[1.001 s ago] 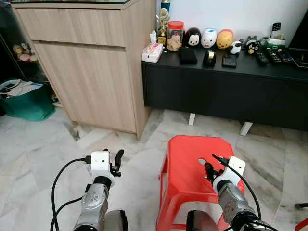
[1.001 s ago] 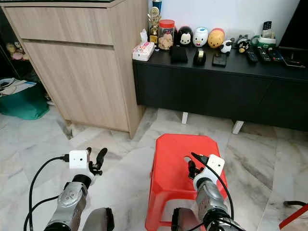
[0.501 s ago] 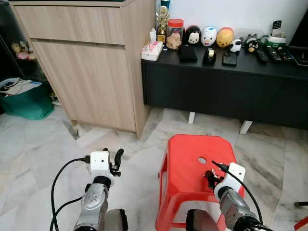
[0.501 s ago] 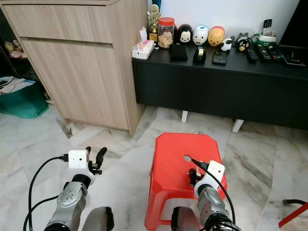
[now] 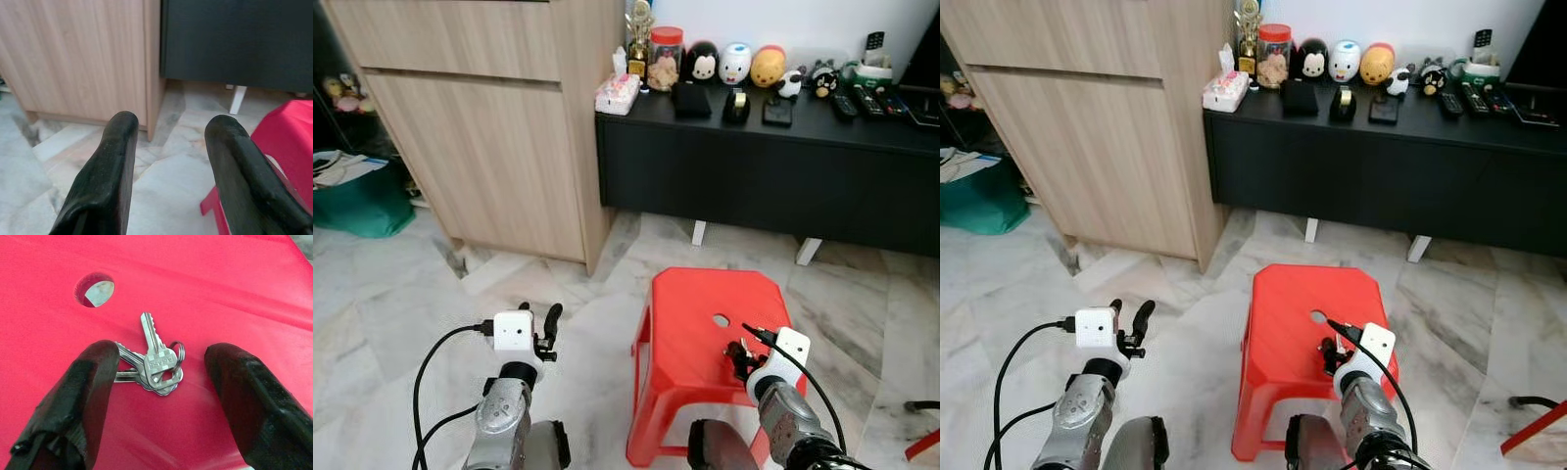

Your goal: Hang keys on a hook

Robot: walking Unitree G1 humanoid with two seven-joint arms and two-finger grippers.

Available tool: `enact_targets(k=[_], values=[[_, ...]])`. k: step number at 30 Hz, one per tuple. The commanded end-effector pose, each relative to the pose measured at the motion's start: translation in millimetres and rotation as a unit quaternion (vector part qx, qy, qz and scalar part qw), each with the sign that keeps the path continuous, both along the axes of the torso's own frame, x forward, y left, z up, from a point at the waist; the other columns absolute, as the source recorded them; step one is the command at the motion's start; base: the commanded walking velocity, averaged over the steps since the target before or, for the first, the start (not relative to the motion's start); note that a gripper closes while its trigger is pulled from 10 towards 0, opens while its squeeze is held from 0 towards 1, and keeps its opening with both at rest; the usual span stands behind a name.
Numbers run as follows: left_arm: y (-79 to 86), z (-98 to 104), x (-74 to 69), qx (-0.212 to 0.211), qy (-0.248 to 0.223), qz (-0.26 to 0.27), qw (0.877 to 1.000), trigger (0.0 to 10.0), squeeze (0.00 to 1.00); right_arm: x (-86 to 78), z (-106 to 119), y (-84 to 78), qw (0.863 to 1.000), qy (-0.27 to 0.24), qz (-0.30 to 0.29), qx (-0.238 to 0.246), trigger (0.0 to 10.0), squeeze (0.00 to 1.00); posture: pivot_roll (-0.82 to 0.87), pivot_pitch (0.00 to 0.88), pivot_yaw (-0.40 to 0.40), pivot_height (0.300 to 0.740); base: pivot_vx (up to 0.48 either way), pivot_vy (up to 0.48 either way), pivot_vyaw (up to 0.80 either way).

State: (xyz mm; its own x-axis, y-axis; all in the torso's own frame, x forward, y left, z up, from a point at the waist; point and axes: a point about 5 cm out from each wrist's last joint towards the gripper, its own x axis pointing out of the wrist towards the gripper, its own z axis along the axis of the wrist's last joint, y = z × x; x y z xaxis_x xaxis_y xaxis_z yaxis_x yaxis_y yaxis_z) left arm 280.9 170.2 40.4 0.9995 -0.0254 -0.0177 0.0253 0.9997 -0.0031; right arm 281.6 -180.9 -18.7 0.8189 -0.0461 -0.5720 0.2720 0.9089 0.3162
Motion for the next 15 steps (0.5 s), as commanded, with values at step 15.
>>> enact_targets(k=[15], values=[[-4.9, -4.6, -9.7, 0.008, 0.013, -0.008, 1.000, 10.0, 0.00, 5.8, 5.0, 9.3, 0.999, -0.020, 0.044, 0.006, 10.0, 0.00, 0.05, 0.095, -0.032, 0.581, 0.000, 0.000, 0.00]])
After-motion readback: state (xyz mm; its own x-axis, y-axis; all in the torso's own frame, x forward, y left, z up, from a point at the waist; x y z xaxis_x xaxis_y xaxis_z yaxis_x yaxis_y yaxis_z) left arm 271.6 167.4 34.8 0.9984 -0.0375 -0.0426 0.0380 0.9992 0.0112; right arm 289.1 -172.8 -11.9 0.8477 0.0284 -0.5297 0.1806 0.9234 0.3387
